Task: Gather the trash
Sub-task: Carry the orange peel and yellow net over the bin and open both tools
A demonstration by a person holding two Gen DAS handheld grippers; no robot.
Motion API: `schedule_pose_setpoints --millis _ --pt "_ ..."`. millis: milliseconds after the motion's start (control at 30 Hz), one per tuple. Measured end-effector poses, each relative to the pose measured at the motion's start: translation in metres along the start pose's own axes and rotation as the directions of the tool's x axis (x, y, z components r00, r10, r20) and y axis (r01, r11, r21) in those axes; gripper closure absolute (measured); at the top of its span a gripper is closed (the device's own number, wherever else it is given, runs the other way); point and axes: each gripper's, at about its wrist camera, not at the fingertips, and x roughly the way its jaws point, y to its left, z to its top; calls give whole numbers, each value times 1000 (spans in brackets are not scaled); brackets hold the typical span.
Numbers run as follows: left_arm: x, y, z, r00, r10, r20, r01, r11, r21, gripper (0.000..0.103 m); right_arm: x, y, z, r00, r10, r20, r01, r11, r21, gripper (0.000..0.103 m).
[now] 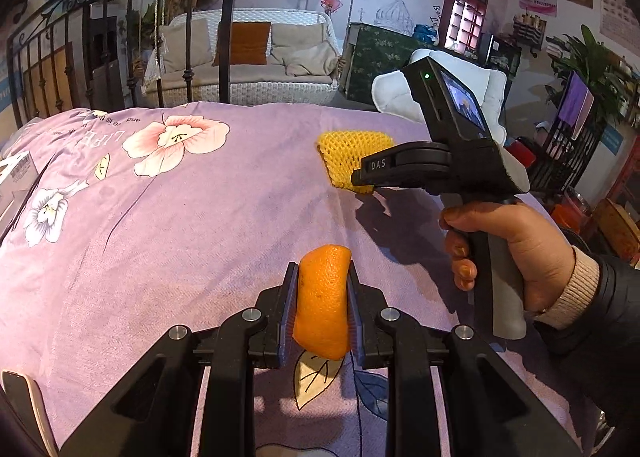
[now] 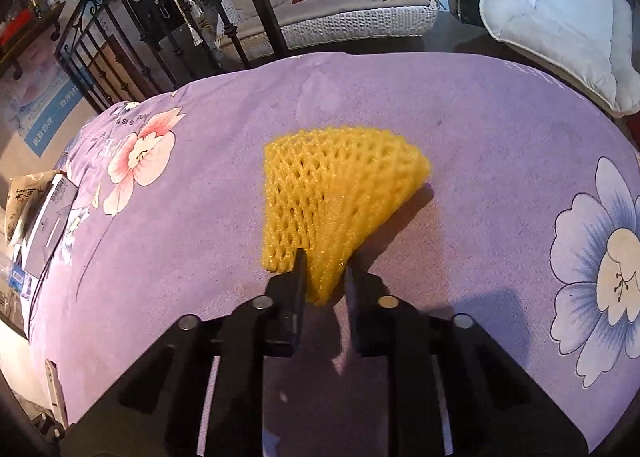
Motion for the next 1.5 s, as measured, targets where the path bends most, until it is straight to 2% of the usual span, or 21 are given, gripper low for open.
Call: schedule_pose_setpoints --millis 133,267,400,700,933,1133,1500 --pt "0 -1 -1 1000 -8 -3 8 1000 1 80 -24 8 -11 999 3 36 -2 1000 -23 92" --pt "-5 -6 -1 1000 -16 3 16 1000 7 80 -62 8 -27 996 38 75 -35 999 -40 92" --pt "-8 -15 -3 999 -35 5 35 999 14 80 -100 1 -51 994 32 107 -25 998 -65 92" --pt "-20 -57 -9 996 -87 8 86 994 68 80 -177 -47 -113 986 -2 169 4 1000 -16 92" --pt "-24 -97 -13 990 -140 1 138 983 122 80 -227 -100 -155 975 -61 216 45 996 77 92" --pt "-22 -139 -13 978 -209 -12 208 960 189 80 -266 -143 -188 953 -139 268 96 981 168 92" --pt "-8 -212 -15 930 -360 -75 366 889 277 80 -322 -222 -247 898 -322 298 218 917 333 92"
